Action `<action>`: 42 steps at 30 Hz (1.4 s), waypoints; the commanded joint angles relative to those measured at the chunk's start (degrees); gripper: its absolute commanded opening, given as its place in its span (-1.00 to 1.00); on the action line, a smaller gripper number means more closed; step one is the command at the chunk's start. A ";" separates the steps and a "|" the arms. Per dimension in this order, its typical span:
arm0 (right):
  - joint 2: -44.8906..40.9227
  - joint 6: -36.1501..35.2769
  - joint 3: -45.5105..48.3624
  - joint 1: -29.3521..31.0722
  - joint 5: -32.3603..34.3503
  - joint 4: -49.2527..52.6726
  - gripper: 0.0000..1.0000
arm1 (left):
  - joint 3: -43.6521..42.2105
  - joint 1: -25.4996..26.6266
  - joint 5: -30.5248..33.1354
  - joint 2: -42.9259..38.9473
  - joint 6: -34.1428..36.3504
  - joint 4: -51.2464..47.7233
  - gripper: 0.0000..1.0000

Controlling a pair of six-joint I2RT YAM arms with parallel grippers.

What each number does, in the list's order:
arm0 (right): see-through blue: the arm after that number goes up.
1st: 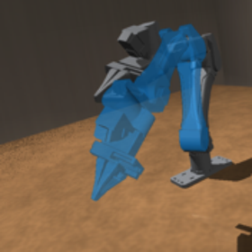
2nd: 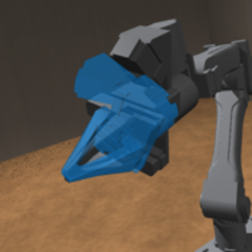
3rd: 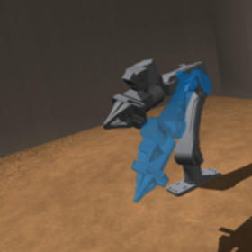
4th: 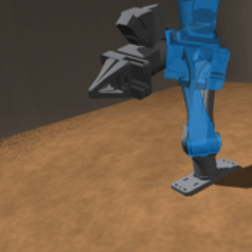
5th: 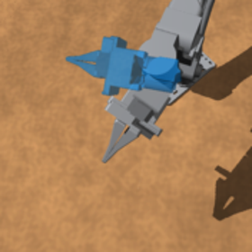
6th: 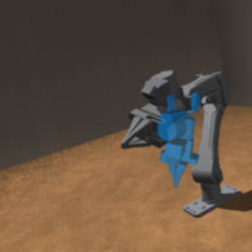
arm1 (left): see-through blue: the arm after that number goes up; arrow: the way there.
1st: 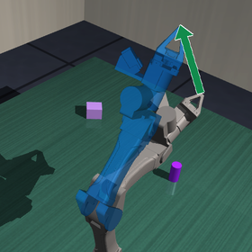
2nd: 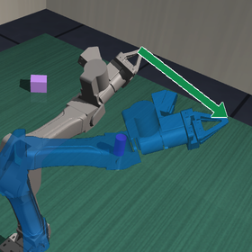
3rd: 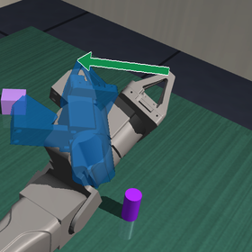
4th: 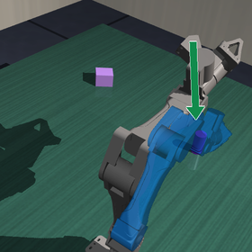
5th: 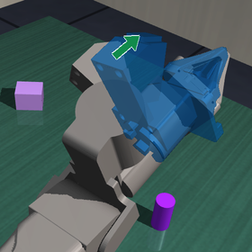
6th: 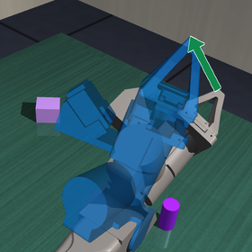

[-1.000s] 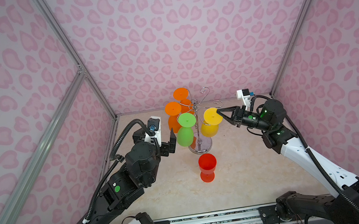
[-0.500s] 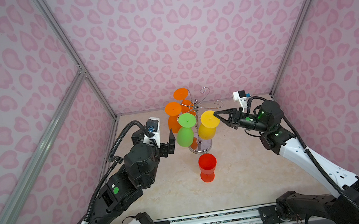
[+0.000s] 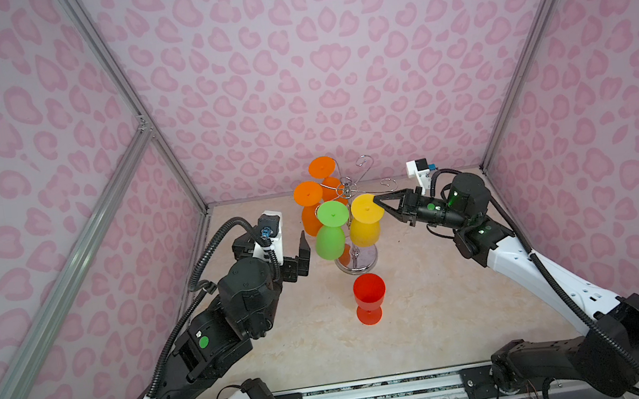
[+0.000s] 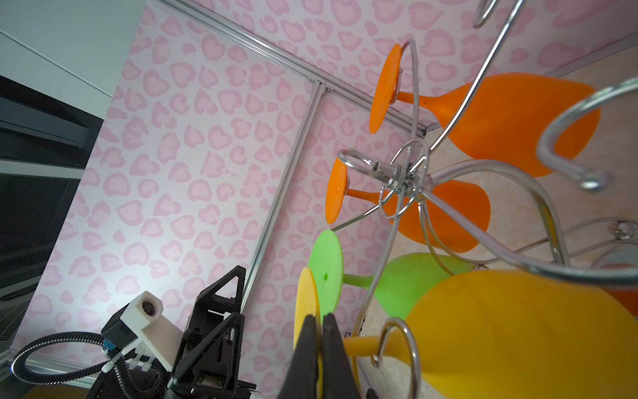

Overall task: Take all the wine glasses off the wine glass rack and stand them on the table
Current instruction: 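Close the right gripper on the yellow glass's foot at the rack, then lift the yellow glass up off the rack hook with the right gripper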

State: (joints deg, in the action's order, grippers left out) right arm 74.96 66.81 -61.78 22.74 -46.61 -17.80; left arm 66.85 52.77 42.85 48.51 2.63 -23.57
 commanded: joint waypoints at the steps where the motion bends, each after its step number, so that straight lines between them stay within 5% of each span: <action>1: 1.00 -0.44 -0.93 0.02 0.11 -0.74 -1.00 | -0.43 -0.04 0.35 -0.35 -0.66 0.63 0.95; 29: 0.24 -4.23 -3.35 -5.40 3.30 6.17 -1.00 | -0.15 -0.04 -0.40 -0.38 -0.35 0.02 0.95; 42: -16.50 -7.76 1.01 -22.19 -0.09 17.48 -1.00 | -0.40 -0.04 -5.81 0.05 -2.22 2.52 0.95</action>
State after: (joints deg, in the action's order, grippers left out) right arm 61.52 61.73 -60.64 4.29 -45.01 -4.47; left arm 66.43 52.77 41.08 48.23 1.91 -23.88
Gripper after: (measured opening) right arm 0.049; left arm 0.980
